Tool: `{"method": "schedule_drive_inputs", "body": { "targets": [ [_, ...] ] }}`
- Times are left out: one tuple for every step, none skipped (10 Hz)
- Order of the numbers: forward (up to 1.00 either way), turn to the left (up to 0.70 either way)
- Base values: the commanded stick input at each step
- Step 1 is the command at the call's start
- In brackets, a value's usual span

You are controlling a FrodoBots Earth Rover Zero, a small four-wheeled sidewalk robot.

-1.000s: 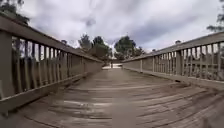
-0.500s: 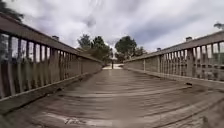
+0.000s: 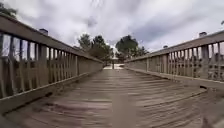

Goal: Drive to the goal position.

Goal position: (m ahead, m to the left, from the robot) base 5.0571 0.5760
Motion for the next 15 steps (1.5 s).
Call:
{"method": "schedule_drive_inputs", "body": {
  "targets": [
    [0.85,0.00],
    [0.85,0.00],
    [0.85,0.00],
    [0.85,0.00],
    [0.85,0.00],
    [0.85,0.00],
    [0.85,0.00],
    [0.85,0.00],
    [0.85,0.00],
    [0.85,0.00],
    [0.85,0.00],
    [0.85,0.00],
    [0.85,0.00],
    [0.85,0.00],
    [0.85,0.00]
  ]
}}
